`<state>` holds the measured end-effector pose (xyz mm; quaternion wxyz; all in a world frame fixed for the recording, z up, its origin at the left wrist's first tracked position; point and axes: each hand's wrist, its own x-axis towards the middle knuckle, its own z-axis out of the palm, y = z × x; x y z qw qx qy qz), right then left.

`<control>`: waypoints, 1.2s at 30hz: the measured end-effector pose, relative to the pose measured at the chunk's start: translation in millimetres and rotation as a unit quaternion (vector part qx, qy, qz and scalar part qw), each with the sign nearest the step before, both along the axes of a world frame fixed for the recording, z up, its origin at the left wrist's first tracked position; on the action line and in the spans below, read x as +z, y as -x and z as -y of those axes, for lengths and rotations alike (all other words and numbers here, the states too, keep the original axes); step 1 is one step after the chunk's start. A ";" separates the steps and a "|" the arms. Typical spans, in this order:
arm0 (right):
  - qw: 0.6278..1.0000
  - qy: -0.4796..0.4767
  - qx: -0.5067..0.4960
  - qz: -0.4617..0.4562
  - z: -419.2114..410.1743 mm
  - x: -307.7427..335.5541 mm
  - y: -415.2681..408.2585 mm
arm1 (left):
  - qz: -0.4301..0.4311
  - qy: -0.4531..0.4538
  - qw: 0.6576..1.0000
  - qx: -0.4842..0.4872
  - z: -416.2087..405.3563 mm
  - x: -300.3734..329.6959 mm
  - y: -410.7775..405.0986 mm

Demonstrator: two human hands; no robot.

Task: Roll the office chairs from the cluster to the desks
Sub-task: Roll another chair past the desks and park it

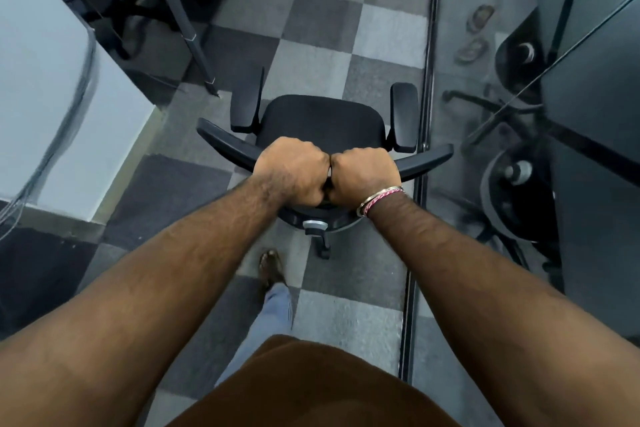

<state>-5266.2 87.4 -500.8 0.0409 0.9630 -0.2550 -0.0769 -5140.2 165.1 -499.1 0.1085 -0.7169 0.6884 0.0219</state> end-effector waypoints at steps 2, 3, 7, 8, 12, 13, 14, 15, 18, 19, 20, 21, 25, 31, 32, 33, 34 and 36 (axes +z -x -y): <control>1.000 0.009 -0.022 -0.002 36.4 -0.7 -28.7 | 0.001 0.002 1.000 -0.014 41.1 -2.7 -32.5; 0.999 0.009 -0.031 0.000 53.7 0.3 -43.7 | -0.001 0.006 1.000 -0.023 60.9 -3.2 -50.0; 0.997 0.002 -0.077 -0.002 120.9 5.3 -110.7 | -0.011 -0.003 0.998 -0.058 138.7 1.6 -117.7; 0.997 0.008 -0.077 -0.003 128.9 5.8 -118.1 | -0.014 -0.005 0.998 -0.061 147.5 1.2 -125.7; 0.996 0.002 -0.093 -0.008 183.0 5.2 -174.4 | -0.013 -0.022 0.996 -0.085 209.7 1.9 -185.9; 0.996 0.001 -0.094 -0.005 195.8 4.3 -186.6 | -0.009 -0.019 0.996 -0.089 222.6 1.9 -200.0; 0.995 -0.003 -0.097 -0.008 207.9 3.5 -198.5 | -0.013 -0.025 0.996 -0.089 236.0 2.5 -212.6; 0.995 -0.002 -0.099 -0.006 225.1 2.6 -214.1 | -0.014 -0.018 0.995 -0.094 254.8 2.5 -228.8; 0.994 0.004 -0.107 -0.007 272.8 3.3 -249.5 | -0.009 -0.028 0.995 -0.097 305.2 3.2 -264.9; 0.994 0.006 -0.106 -0.002 287.6 2.4 -257.3 | -0.008 -0.029 0.995 -0.100 319.8 2.8 -273.0; 0.994 0.007 -0.109 -0.001 311.3 1.4 -270.4 | -0.008 -0.032 0.995 -0.097 343.5 2.5 -285.2; 0.994 0.010 -0.110 0.005 327.1 1.3 -278.0 | -0.009 -0.026 0.995 -0.092 359.2 2.4 -292.9; 0.994 0.020 -0.106 0.007 406.4 0.5 -319.3 | -0.008 -0.017 0.996 -0.087 435.8 0.0 -332.2; 0.996 0.003 -0.089 0.014 522.0 0.6 -387.9 | -0.012 -0.027 0.997 -0.068 548.4 -0.2 -400.1; 0.996 0.001 -0.085 0.009 547.1 2.8 -402.7 | -0.010 -0.031 0.997 -0.063 572.4 3.4 -413.9; 0.997 -0.005 -0.081 0.013 561.1 3.1 -412.0 | -0.013 -0.033 0.998 -0.057 585.3 4.1 -424.0; 0.997 -0.004 -0.072 0.014 580.5 2.2 -424.6 | -0.010 -0.034 0.998 -0.054 603.6 3.6 -435.8; 0.998 -0.002 -0.062 0.016 618.9 1.4 -450.5 | -0.010 -0.029 0.999 -0.041 640.3 3.0 -460.7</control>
